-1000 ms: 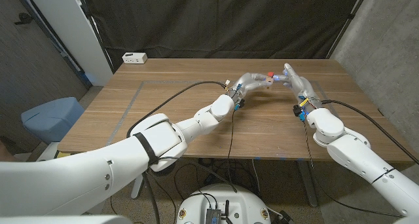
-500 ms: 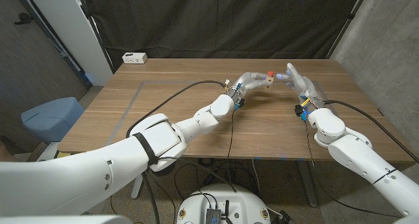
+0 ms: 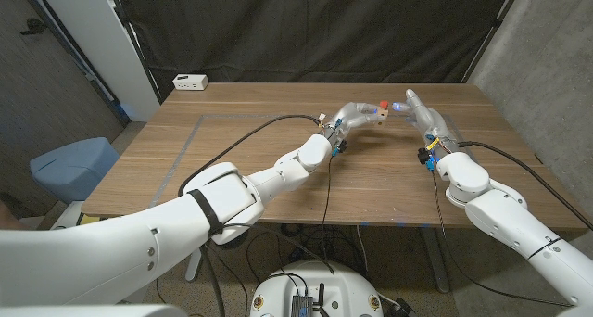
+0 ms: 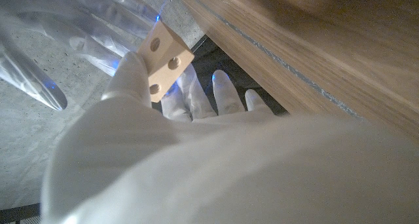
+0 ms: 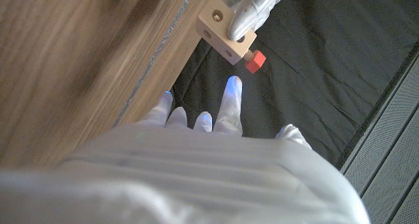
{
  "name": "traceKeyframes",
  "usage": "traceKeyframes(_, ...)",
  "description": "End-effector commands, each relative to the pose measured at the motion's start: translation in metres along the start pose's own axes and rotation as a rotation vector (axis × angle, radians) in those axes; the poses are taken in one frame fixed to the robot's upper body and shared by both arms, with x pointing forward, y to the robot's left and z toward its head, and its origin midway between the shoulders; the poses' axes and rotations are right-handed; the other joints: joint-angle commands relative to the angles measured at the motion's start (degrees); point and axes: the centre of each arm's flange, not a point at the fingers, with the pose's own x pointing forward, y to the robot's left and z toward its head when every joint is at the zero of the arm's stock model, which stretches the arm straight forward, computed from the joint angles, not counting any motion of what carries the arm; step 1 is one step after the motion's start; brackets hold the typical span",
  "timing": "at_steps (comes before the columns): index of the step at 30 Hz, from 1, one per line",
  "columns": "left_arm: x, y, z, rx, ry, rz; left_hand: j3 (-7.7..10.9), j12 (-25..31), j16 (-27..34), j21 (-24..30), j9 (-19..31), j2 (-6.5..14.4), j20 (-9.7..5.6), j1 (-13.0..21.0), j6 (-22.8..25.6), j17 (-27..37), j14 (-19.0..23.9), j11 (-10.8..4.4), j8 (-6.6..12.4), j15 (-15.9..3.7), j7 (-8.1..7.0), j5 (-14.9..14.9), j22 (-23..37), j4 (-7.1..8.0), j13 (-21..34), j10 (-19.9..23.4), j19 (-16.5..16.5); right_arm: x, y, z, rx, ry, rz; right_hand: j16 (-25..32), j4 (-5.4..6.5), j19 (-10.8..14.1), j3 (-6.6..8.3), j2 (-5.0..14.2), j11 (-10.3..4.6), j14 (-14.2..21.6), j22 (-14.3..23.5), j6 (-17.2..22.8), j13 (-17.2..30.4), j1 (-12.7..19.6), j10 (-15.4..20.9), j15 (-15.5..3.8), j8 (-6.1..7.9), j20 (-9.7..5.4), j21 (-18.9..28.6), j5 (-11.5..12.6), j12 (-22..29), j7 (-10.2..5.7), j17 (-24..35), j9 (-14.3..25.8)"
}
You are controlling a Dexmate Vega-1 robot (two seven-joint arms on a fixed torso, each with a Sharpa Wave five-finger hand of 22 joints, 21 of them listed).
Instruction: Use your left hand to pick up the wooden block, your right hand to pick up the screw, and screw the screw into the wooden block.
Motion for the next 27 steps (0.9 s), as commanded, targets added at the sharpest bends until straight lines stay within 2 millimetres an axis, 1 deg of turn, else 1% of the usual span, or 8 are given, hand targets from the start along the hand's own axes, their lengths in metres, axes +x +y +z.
traceKeyframes(1,-0.001,-0.001,0.001,0.002,-0.004,0.001,1.61,0.32,-0.01,0.17,0.32,3.38,0.14,2.65,5.05,0.22,0.75,-0.23,0.27,-5.30,1.05,0.32,0.20,1.16,0.87,0.85,0.33,0.007,0.001,-0.001,0.009,-0.003,0.033,-0.28,0.09,-0.41,-0.29,-0.51,0.43,-0.81,0.26,-1.09,0.11,-0.42,-1.05,0.54,-0.02,0.33,-0.13,0.32,-0.41,-0.29,0.19,0.12)
traceKeyframes(6,0.000,-0.001,0.001,0.004,-0.001,-0.001,1.63,0.32,0.00,0.16,0.32,3.42,0.13,2.71,5.13,0.23,0.73,-0.23,0.30,-5.33,1.09,0.32,0.20,1.13,0.88,0.82,0.32,0.011,0.002,-0.001,0.014,-0.004,0.045,-0.42,0.19,-0.88,-0.43,-0.59,0.38,-1.43,0.26,-2.37,0.11,-0.67,-1.86,0.58,-0.05,0.54,-0.23,0.31,-0.42,-0.33,0.22,0.13)
traceKeyframes(9,0.001,-0.001,0.001,0.005,0.002,-0.002,1.62,0.32,-0.02,0.16,0.32,3.42,0.13,2.68,5.15,0.23,0.70,-0.24,0.30,-5.32,1.01,0.33,0.20,1.16,0.90,0.81,0.33,0.012,0.002,-0.001,0.015,-0.004,0.052,-0.47,0.24,-1.11,-0.50,-0.63,0.67,-1.68,0.27,-2.67,0.11,-0.80,-2.18,0.74,0.03,0.62,-0.27,0.31,-0.42,-0.58,0.24,0.13)
traceKeyframes(15,0.002,-0.001,0.000,0.004,0.011,-0.008,1.63,0.34,-0.05,0.16,0.32,3.39,0.11,2.64,5.15,0.19,0.73,-0.22,0.30,-5.30,1.03,0.33,0.20,1.17,0.93,0.82,0.33,0.015,0.004,-0.002,0.022,-0.011,0.063,-0.48,0.34,-1.41,-0.63,-0.71,0.61,-1.94,0.27,-3.19,0.11,-1.03,-2.60,0.84,0.12,0.63,-0.30,0.31,-0.38,-0.85,0.27,0.13)
traceKeyframes(20,0.003,0.000,-0.001,0.003,0.019,-0.009,1.59,0.32,-0.03,0.17,0.32,3.39,0.13,2.61,5.19,0.22,0.73,-0.22,0.31,-5.27,1.01,0.32,0.20,1.19,0.92,0.79,0.34,0.017,0.006,-0.002,0.025,-0.015,0.062,-0.43,0.41,-1.49,-0.70,-0.73,0.38,-2.01,0.27,-2.87,0.11,-1.18,-2.57,0.82,0.45,0.59,-0.25,0.33,-0.21,-1.37,0.29,0.12)
traceKeyframes(27,0.004,0.001,-0.002,0.002,0.028,-0.010,1.61,0.33,-0.03,0.17,0.33,3.42,0.13,2.67,5.17,0.23,0.70,-0.23,0.30,-5.28,1.17,0.33,0.20,1.16,0.93,0.79,0.36,0.020,0.007,0.000,0.022,-0.014,0.060,-0.26,0.45,-1.46,-0.71,-0.60,-0.04,-1.84,0.27,-1.16,0.10,-1.26,-2.14,0.76,1.26,0.68,-0.12,0.40,0.13,-1.84,0.27,0.10)
